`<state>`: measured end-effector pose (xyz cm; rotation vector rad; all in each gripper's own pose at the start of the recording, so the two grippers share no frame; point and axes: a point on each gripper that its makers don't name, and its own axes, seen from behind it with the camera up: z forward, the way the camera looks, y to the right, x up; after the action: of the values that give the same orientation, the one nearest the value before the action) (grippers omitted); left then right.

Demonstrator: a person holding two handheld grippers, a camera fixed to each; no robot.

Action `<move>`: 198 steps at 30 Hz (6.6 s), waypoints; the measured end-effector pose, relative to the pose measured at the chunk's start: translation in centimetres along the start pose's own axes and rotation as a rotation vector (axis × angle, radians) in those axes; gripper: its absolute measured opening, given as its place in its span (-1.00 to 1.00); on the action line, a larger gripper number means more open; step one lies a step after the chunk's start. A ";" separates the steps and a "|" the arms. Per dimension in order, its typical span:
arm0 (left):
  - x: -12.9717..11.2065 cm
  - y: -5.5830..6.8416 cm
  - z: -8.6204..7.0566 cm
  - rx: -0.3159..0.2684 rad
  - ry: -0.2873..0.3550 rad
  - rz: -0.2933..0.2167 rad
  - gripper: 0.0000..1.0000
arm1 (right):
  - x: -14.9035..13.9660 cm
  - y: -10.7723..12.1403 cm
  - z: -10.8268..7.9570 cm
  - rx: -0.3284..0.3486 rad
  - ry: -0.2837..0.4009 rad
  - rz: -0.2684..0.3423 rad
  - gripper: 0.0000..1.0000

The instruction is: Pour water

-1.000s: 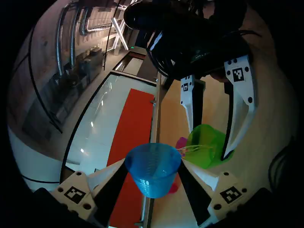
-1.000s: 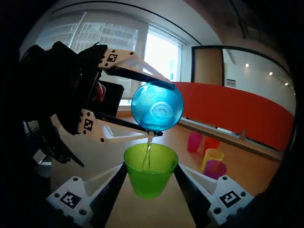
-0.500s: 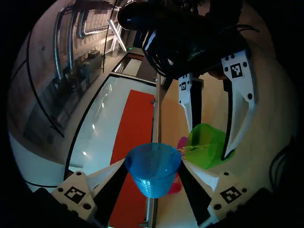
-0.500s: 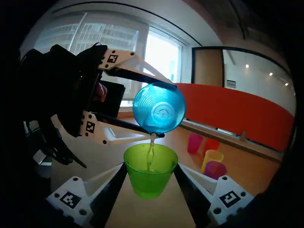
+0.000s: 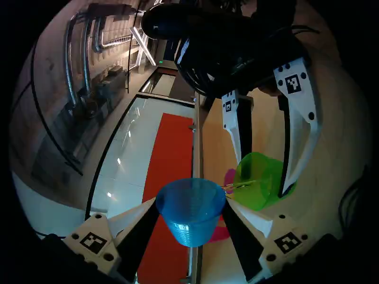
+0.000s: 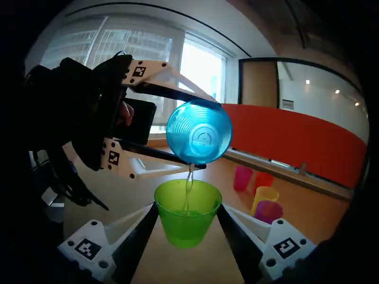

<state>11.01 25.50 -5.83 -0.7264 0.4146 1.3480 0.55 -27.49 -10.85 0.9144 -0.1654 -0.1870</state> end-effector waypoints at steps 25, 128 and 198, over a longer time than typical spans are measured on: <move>0.3 -0.3 0.3 0.012 0.000 0.060 0.73 | 0.0 0.1 -0.3 -0.005 0.007 0.002 0.81; -8.6 1.8 1.1 -0.017 -0.195 -0.926 0.73 | 0.2 1.3 -0.5 -0.042 0.016 0.016 0.81; -14.2 15.9 2.5 -0.281 -0.385 -1.205 0.75 | -7.3 2.5 2.0 0.021 -0.234 0.047 0.81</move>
<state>-7.60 17.71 1.56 -0.7227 -0.4978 0.3573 -6.72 -25.87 -8.07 0.9078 -0.4057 -0.2486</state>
